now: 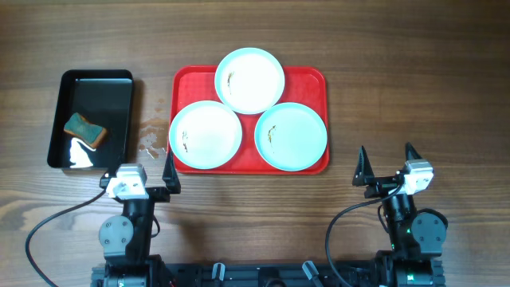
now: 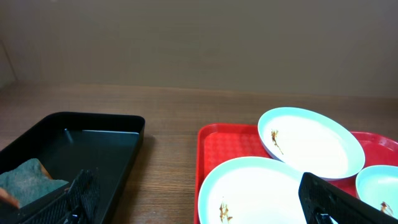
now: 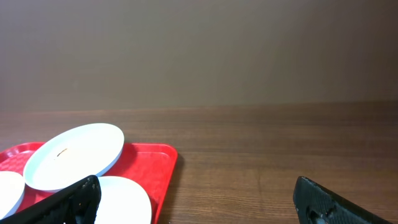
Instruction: Clean dirty plates on tray and stack at the side
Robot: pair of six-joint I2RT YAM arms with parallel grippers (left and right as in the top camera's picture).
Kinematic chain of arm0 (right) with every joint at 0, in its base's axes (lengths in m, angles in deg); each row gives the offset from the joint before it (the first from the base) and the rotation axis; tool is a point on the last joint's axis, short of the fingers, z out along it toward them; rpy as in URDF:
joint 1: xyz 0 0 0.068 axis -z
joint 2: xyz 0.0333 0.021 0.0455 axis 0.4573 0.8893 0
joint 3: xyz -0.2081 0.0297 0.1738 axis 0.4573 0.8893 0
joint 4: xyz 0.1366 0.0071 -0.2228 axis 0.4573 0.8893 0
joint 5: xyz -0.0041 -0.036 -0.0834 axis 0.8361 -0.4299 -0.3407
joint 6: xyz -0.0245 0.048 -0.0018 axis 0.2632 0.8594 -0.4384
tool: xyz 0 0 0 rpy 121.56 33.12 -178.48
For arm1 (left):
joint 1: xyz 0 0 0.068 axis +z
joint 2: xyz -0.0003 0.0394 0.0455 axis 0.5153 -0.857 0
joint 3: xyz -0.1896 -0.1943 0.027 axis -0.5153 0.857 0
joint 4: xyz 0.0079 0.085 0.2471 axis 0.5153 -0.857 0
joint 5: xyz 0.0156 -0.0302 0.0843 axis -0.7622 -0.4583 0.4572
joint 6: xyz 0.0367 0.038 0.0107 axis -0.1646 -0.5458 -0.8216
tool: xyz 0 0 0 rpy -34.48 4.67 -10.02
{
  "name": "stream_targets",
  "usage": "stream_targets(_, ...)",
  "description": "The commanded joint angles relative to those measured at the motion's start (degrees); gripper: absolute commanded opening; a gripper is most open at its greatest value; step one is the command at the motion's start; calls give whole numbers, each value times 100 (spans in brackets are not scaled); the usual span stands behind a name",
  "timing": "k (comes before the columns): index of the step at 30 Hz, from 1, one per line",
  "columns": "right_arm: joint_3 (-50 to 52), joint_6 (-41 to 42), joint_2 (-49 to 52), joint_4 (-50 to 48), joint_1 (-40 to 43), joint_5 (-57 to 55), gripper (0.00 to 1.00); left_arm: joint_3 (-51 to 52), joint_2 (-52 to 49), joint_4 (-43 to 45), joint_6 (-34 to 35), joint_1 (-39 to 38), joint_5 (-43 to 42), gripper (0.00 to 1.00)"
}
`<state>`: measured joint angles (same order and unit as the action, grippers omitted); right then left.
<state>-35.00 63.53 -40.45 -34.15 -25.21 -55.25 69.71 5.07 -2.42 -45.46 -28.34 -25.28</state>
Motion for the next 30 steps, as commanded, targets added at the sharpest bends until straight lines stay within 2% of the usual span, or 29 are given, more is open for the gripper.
stream_targets(1,7,74,-15,-26,33,-105,100,52,63,-2,-50,-33,111,100)
stream_targets(23,7,74,-15,-26,33,-105,100,52,63,42,-13,-33,-48,100)
stream_targets(24,7,74,-15,-26,33,-105,100,52,63,118,256,-33,-575,100)
stream_targets(25,7,74,-15,-26,33,-105,100,52,63,181,754,-33,-1657,100)
stream_targets(27,7,74,-15,-26,33,-105,100,52,63,262,1432,-33,-3064,100)
stream_targets(30,7,72,-15,-26,33,-105,100,52,63,898,2608,-33,-5449,100)
